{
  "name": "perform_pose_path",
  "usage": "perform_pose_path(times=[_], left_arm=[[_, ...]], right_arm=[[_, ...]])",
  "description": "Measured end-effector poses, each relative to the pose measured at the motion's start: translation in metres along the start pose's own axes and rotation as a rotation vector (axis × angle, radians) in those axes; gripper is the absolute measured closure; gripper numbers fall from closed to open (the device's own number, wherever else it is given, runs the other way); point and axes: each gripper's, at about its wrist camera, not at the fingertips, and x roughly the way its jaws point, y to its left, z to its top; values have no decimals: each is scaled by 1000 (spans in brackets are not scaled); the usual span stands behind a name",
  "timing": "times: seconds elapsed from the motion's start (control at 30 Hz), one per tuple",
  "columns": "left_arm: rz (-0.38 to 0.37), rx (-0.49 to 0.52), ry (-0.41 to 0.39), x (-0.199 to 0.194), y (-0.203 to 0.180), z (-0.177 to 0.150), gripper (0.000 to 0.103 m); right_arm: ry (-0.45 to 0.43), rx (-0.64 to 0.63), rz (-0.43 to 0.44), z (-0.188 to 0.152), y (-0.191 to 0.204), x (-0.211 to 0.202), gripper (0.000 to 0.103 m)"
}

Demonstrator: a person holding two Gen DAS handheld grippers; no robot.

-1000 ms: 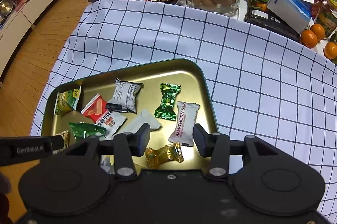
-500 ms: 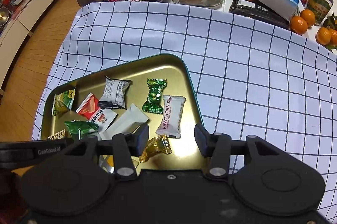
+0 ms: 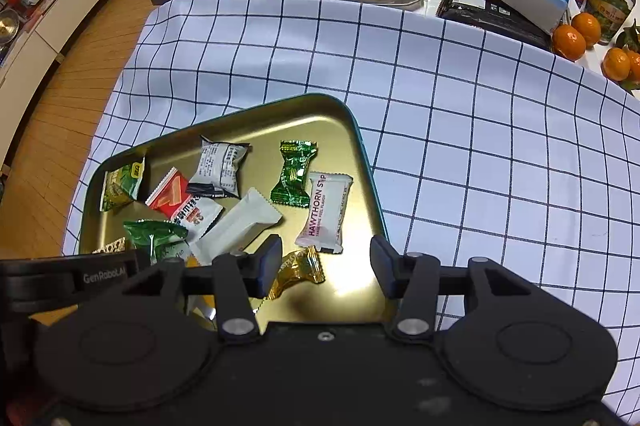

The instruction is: Organize snacks

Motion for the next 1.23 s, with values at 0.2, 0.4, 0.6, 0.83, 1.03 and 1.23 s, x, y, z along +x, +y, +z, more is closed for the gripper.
perform_pose_path(times=[0.2, 0.4, 0.6, 0.83, 1.03, 1.23], left_arm=[[-3, 0, -2, -1, -1, 0, 56], [-5, -6, -4, -2, 1, 0, 56], [-5, -3, -8, -3, 0, 0, 56], [-8, -10, 2, -1, 0, 1, 56], [-5, -10, 2, -1, 0, 1, 56], [-4, -7, 1, -1, -1, 1, 56]], right_arm=[[-1, -9, -3, -1, 1, 0, 52], [0, -12, -4, 0, 0, 0, 51], [1, -12, -5, 0, 0, 0, 51], [0, -11, -3, 0, 1, 0, 51], [0, -11, -3, 0, 1, -1, 51], [2, -14, -3, -1, 3, 0, 51]])
